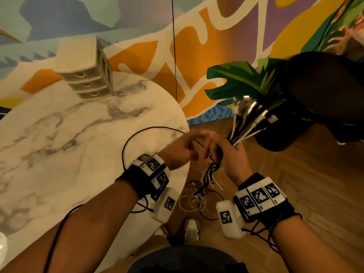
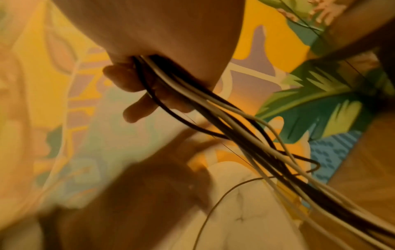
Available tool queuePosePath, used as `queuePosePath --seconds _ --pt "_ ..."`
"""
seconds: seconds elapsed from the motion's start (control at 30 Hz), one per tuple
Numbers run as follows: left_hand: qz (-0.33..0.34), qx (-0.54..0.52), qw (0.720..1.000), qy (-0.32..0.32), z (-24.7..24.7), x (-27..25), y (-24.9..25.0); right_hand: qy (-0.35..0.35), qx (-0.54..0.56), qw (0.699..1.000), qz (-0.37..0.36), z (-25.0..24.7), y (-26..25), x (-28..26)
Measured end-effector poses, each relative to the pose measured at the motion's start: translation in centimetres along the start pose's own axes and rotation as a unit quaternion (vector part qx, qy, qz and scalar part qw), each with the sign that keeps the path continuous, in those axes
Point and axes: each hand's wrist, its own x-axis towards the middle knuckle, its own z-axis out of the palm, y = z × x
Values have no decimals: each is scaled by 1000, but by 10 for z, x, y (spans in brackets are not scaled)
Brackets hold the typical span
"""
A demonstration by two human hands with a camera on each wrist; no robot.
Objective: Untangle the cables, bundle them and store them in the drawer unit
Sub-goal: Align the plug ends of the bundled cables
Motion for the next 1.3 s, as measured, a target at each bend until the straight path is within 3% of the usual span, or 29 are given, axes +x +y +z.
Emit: queuePosePath --seconds 0.1,0.23,0.37,0.43,0.5,0.57,0.63,0.73,0.83,0.9,0.97,1.07,1.13,1.2,1.3 --pt "-25 183 977 -105 26 0 -48 14 96 995 8 -3 -3 3" --pt "-70 293 953 -47 41 0 -65 -2 184 982 54 -14 -1 8" --pt "6 292 956 -15 48 16 -37 1 204 978 53 -17 2 6" --pt "7 329 943 -52 52 25 -27 -3 217 974 59 -15 1 6" --pt "-38 341 931 -127 54 33 -29 -3 224 972 73 -15 -2 6" --pt "-80 387 888 -233 53 35 -40 -3 216 972 87 -18 -5 5" --pt "-123 422 860 -259 49 31 -59 -2 201 976 88 -23 -6 5" --pt "-130 524 831 -134 17 19 -84 3 180 980 79 -36 -5 4" --pt "-196 522 830 6 -44 11 -105 16 158 985 69 -51 -2 7" --pt "-237 496 833 62 -75 13 -106 32 149 986 61 -58 2 9" --pt "-197 434 875 85 -82 27 -89 50 139 988 53 -60 6 11" --pt "-9 317 944 90 -55 50 -33 68 128 988 47 -61 8 12" --pt "94 253 957 108 -34 59 7 71 125 989 42 -65 7 11" --pt "166 237 951 113 -16 62 37 76 124 989 36 -72 4 8" --pt "204 259 941 79 12 64 46 94 130 987 29 -82 0 3"
